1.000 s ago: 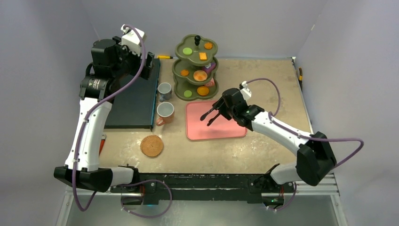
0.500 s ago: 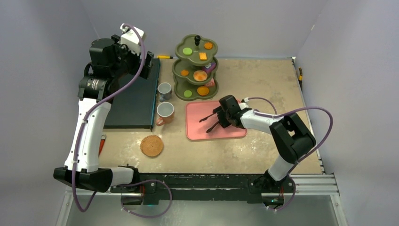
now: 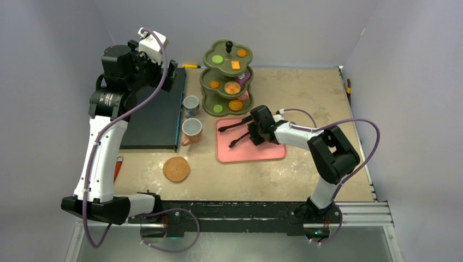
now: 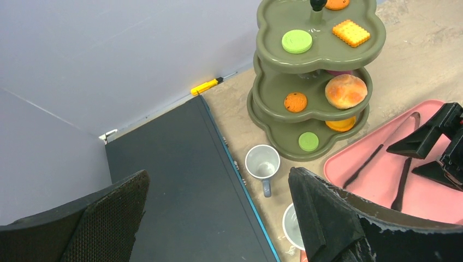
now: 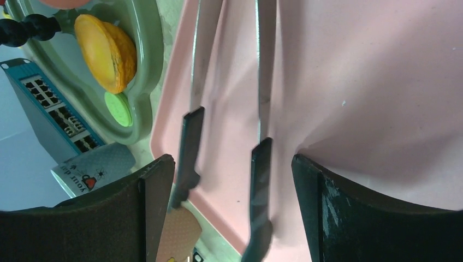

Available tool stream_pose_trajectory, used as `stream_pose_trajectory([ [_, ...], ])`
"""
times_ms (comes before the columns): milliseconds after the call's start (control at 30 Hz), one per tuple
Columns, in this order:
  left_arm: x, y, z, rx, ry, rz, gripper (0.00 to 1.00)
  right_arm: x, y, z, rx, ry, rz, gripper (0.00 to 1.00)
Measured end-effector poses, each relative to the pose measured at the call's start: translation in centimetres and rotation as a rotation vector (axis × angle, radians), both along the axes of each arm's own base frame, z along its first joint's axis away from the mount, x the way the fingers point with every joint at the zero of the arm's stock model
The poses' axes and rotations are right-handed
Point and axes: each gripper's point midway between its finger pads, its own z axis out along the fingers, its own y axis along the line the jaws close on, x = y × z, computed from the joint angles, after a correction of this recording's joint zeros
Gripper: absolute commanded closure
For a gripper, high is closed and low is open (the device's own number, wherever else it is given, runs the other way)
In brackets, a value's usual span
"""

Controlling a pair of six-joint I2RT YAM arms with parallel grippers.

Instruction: Serve the afternoon tea

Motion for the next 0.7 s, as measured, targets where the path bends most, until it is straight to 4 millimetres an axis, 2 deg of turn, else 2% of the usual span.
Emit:
stream_pose_trajectory([
  [167,0.0,0.0,0.0,0.000,-0.001,0.000,0.01,-0.5,-0.6,0.0,-0.040,0.009,0.014,0.17],
  [300,-0.1,0.0,-0.3,0.001,0.007,0.000,0.01,-1.2,-2.0,0.4,-0.113,0.012,0.022,0.18],
  [367,0.0,0.0,-0.5,0.001,0.010,0.000,0.01,-1.5,-2.9,1.6,-0.156,-0.014,0.030,0.19],
  [433,0.0,0.0,-0.6,0.002,0.012,0.000,0.01,-1.5,-4.1,4.3,-0.203,-0.092,0.043,0.23],
  [500,-0.1,0.0,-0.6,0.002,0.012,0.000,0.01,-1.3,-5.3,7.5,-0.249,-0.189,0.050,0.34],
  [567,0.0,0.0,-0.6,0.001,0.013,-0.001,0.01,-0.9,-7.1,10.6,-0.303,-0.286,0.056,0.51],
  [633,0.0,0.0,-0.6,0.001,0.014,-0.001,0.01,-0.1,-9.2,12.3,-0.351,-0.339,0.053,0.62],
  [700,0.0,0.0,-0.7,0.001,0.015,-0.001,0.01,1.2,-12.1,12.4,-0.423,-0.346,0.045,0.67],
])
